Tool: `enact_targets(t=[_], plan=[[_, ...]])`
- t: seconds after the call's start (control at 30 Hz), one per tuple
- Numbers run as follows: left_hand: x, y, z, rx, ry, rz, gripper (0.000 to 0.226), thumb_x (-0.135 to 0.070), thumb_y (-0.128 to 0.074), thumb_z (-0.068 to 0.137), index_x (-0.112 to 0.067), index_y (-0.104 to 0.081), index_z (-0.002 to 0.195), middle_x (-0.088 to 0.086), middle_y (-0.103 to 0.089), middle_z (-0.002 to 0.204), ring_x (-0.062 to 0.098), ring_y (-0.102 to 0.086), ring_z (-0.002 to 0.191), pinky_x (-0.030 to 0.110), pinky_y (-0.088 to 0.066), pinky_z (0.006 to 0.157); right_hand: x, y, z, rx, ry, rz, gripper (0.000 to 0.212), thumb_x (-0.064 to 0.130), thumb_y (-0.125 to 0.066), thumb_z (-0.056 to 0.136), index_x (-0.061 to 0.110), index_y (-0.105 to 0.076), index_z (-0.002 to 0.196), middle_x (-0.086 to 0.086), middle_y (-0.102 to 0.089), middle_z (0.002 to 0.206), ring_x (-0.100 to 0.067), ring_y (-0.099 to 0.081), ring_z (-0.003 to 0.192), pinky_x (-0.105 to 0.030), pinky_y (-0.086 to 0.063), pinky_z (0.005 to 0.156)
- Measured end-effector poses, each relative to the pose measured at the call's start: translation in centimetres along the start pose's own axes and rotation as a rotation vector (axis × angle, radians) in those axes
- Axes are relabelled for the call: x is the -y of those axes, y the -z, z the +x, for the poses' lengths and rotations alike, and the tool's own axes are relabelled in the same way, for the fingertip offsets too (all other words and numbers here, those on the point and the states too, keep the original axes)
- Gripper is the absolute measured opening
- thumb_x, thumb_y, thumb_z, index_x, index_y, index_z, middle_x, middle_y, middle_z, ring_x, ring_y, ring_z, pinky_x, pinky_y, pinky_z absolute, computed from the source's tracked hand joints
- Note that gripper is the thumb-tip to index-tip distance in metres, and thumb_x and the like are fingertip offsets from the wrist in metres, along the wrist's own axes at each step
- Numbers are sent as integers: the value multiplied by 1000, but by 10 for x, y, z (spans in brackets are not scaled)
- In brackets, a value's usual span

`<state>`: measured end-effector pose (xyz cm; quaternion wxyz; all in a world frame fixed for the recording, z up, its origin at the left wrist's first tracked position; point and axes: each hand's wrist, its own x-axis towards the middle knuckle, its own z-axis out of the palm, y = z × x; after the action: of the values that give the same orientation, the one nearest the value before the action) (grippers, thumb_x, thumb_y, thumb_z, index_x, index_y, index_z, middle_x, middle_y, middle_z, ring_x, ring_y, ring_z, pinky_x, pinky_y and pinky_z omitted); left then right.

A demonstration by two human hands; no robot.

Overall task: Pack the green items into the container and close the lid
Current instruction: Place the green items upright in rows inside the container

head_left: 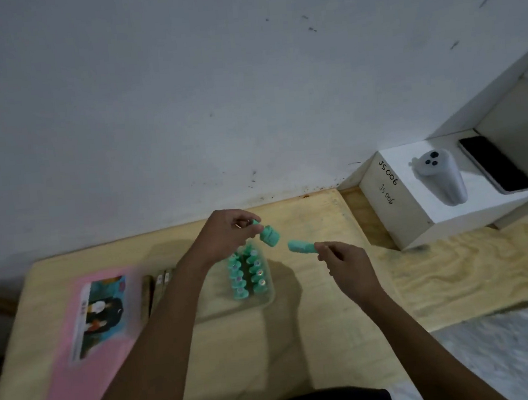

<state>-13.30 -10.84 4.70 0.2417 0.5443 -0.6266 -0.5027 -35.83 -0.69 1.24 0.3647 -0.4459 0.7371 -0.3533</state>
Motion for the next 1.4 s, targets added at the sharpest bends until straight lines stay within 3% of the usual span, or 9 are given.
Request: enact_targets(t=[0.1,0.2,0.33,0.43,0.6,0.67,0.9,1.17,1.4], plan=[[11,16,-31,-35,-13,50,9,-26,-75,81,-23,-75,89,-5,-59,70,5,-50,58,20,-43,60,6,-10,-18,69,120,-135,22,36,-64,91,22,-75,102,10,-70,74,1,-60,63,-15,-47,56],[17,25,-62,-64,-38,124,10,-23,-73,83,-19,-75,91,-5,-60,70,-3,-46,49,8,-35,50,11,-26,-34,126,219,-218,18,37,-67,89,23,-77,90,9,-71,71,-2,-64,68,-20,-49,61],[29,23,-88,-66,-36,222,14,-23,-69,85,-18,-75,96,-5,-61,77,-9,-49,48,5,-37,49,16,-55,-42,166,286,-387,25,44,-64,89,23,-73,79,6,-62,59,-6,-55,55,-28,-43,55],[40,17,-96,-74,-31,294,14,-22,-68,86,-19,-74,98,-2,-65,83,-6,-51,54,2,-37,52,18,-75,-40,186,293,-597,30,48,-56,91,24,-71,83,6,-68,74,-14,-62,70,-28,-45,59],[66,0,-97,-59,9,343,14,-27,-65,86,-27,-72,98,-6,-66,94,1,-51,67,22,-43,70,17,-92,-38,160,354,-899,33,48,-52,93,22,-70,85,1,-68,82,-19,-63,82,-29,-45,62],[73,-8,-97,-50,29,331,15,-25,-65,87,-25,-72,100,-4,-66,98,5,-53,75,24,-43,74,16,-94,-37,103,401,-943,30,46,-53,92,23,-72,86,2,-66,83,-18,-59,84,-28,-42,60],[83,-30,-94,-63,67,309,16,-19,-65,86,-20,-73,99,2,-68,106,12,-59,87,27,-49,82,3,-96,-37,59,395,-893,22,42,-59,89,27,-75,92,6,-61,97,-13,-53,95,-26,-38,56],[87,-37,-87,-60,138,318,20,-21,-65,84,-24,-73,102,2,-69,109,17,-63,91,31,-53,83,0,-92,-32,121,361,-740,27,44,-69,83,28,-73,104,6,-56,102,-13,-53,97,-29,-47,64],[90,-40,-87,-60,158,278,24,-21,-64,84,-26,-72,106,1,-68,98,15,-62,86,29,-52,80,-2,-90,-30,136,324,-717,24,47,-70,82,29,-73,97,9,-56,103,-9,-53,100,-28,-46,67]])
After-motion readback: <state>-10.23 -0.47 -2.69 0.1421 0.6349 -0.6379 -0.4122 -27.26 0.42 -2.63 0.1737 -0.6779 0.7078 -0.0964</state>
